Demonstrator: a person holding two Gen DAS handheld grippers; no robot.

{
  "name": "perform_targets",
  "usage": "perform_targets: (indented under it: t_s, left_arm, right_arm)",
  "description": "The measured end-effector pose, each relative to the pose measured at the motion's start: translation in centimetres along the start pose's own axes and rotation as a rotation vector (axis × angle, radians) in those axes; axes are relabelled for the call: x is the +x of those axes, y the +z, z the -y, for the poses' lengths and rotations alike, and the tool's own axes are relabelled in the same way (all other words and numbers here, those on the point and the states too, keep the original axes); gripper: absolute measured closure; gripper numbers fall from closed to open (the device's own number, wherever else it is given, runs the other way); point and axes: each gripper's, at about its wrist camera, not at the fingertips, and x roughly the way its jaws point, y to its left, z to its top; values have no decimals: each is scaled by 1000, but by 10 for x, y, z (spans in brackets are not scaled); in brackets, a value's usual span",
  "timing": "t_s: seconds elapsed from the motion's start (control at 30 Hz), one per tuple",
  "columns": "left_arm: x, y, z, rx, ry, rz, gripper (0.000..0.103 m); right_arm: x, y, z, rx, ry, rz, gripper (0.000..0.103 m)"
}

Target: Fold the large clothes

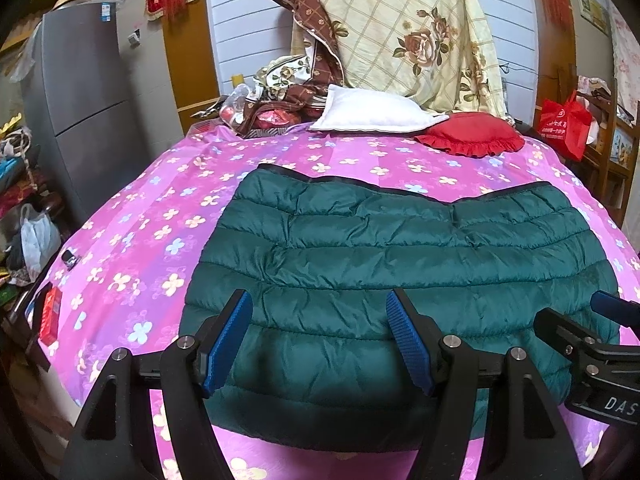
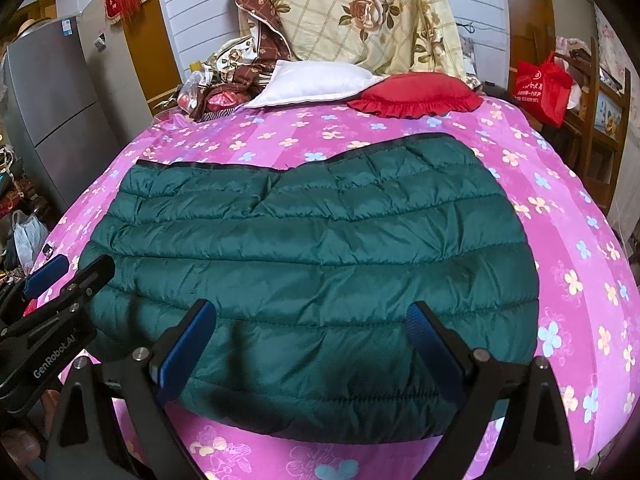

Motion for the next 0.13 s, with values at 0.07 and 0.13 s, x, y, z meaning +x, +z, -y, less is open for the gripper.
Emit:
perform_targets:
  t_s: [0.07, 0.13]
  left_arm:
    - [1, 2, -3, -3, -15, 4, 51]
    - [4, 4, -8, -13, -27, -2, 51]
  right_arm:
    - [1, 1, 1, 0, 0, -3, 5]
    - [2, 2, 2, 1, 1, -3, 5]
